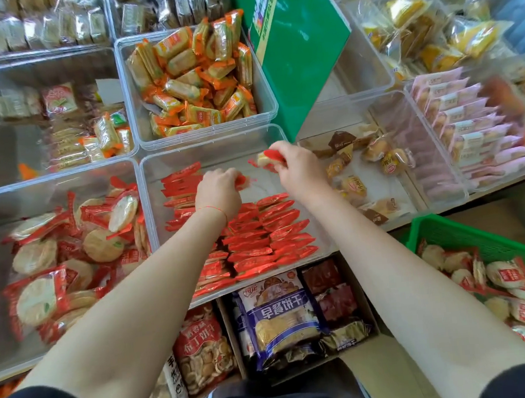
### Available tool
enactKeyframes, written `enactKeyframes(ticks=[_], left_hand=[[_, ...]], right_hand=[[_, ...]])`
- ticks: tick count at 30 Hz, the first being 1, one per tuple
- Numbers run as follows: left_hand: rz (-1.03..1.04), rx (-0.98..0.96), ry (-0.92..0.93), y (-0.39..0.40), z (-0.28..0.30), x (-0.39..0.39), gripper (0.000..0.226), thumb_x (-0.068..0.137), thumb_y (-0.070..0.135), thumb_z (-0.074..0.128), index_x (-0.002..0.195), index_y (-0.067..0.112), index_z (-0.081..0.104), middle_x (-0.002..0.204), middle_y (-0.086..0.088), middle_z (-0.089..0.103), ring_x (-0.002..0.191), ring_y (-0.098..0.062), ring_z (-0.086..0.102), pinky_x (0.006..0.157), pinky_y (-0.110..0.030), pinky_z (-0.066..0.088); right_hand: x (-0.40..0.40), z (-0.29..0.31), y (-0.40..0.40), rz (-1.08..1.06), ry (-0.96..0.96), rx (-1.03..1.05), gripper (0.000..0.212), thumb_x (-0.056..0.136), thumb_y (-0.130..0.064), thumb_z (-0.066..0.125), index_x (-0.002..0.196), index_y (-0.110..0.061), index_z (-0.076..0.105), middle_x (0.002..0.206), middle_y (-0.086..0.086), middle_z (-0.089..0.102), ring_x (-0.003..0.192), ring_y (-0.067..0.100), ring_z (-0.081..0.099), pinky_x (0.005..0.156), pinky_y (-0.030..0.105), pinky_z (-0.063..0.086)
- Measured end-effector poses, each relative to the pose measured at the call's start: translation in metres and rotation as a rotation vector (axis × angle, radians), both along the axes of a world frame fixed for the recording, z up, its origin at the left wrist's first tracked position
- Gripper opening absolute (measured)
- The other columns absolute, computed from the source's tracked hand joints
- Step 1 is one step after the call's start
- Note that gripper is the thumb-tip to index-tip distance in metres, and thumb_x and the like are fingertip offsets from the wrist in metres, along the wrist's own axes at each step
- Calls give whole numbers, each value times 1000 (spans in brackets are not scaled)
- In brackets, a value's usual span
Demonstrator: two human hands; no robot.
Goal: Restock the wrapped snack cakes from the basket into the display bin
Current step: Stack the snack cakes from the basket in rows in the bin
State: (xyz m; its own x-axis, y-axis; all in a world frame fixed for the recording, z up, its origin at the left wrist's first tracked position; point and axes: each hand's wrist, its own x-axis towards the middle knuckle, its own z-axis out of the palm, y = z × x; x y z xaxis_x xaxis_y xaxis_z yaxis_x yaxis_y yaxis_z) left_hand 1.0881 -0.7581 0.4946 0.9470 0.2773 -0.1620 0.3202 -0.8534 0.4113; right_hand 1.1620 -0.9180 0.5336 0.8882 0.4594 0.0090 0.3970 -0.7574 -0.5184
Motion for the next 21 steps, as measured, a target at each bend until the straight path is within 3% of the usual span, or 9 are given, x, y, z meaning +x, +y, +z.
enactKeyframes(ticks=[3,6,13,16,21], left_hand=[[-161,168,299,-4,-10,6,34,92,18,47,122,22,62,123,-9,63,116,-33,54,94,-38,43],[-205,209,460,-8,-19,9,37,92,20,40,125,19,57,128,-9,61,120,-31,53,98,-39,36],[-251,164,333,-17,-31,7,26,97,22,33,109,11,53,118,-16,65,109,-37,59,91,-42,38],[-241,182,361,-16,-35,6,25,96,23,31,104,13,52,114,-14,66,106,-33,60,95,-43,33],[-152,-16,442,-13,-38,6,44,93,41,36,125,13,47,124,-23,55,114,-42,51,89,-42,42]], right_hand=[[2,-14,9,153,-11,-246,36,90,-2,49,118,-21,61,112,7,66,104,29,57,88,39,48],[-2,-25,9,269,16,-409,36,90,-2,46,118,-21,59,115,6,62,109,30,53,93,40,43],[-4,-41,17,432,31,-699,37,93,-5,38,124,-17,54,125,7,59,121,28,51,104,41,36],[0,-46,21,460,117,-756,39,90,-8,39,125,-15,54,130,8,57,125,27,49,109,41,31],[5,-55,28,469,259,-807,44,92,-26,39,134,-14,48,138,12,53,130,29,45,113,44,25]])
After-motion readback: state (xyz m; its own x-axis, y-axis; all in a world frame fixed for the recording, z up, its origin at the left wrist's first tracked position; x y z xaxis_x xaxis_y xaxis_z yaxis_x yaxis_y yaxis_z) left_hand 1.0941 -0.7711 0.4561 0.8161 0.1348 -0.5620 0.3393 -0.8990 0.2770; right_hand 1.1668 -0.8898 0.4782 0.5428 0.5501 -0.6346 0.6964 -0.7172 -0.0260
